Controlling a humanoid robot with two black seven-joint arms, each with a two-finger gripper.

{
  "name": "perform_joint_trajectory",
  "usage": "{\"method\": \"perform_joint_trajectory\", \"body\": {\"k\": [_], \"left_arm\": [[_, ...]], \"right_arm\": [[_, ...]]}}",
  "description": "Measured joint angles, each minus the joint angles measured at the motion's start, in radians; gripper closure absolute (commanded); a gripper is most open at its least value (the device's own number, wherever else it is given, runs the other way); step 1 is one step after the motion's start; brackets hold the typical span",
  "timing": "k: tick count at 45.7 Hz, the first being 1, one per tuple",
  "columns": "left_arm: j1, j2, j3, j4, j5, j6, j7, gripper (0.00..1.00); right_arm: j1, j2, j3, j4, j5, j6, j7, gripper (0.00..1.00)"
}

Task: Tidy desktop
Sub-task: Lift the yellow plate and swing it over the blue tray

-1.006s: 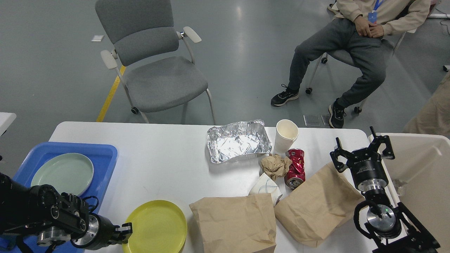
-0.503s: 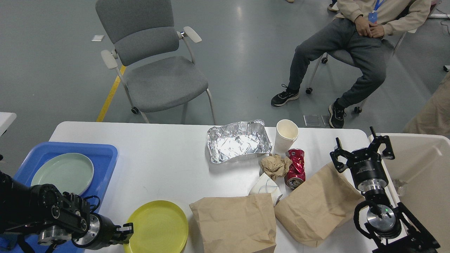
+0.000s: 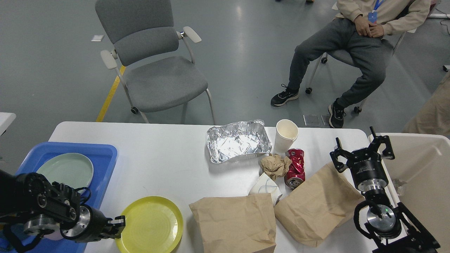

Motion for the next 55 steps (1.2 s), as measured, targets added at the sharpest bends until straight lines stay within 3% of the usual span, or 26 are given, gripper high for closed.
{"method": "perform_joint_trajectory", "body": {"k": [18,23,34,43,55], "left_arm": [[-0.542,0.091,0.223,-0.203,-0.008,-0.299,-0.005,1.0],[-0.699,0.08,0.256,-0.227,-0.033,-0.44,-0.011,1.0],[-1.01,-0.002,0.352,-0.302,-0.105,-0.63,-0.035,1.0],[-1.136,-0.045,0.394,-0.317,-0.113,-0.734,-0.099,1.0],[-1.145,-0.037,0.413,-0.303,-0.115,-0.747,-0.11,1.0]], "right_arm": [[0.0,0.0,0.0,-0.001,0.0,0.0,0.0,0.0],[0.0,-0.001,0.0,-0.001,0.0,0.0,0.0,0.0],[0.0,-0.002,0.0,-0.001,0.0,0.0,0.0,0.0],[0.0,-0.002,0.0,-0.001,0.0,0.0,0.0,0.0],[0.0,-0.002,0.0,-0.001,0.0,0.0,0.0,0.0]]}}
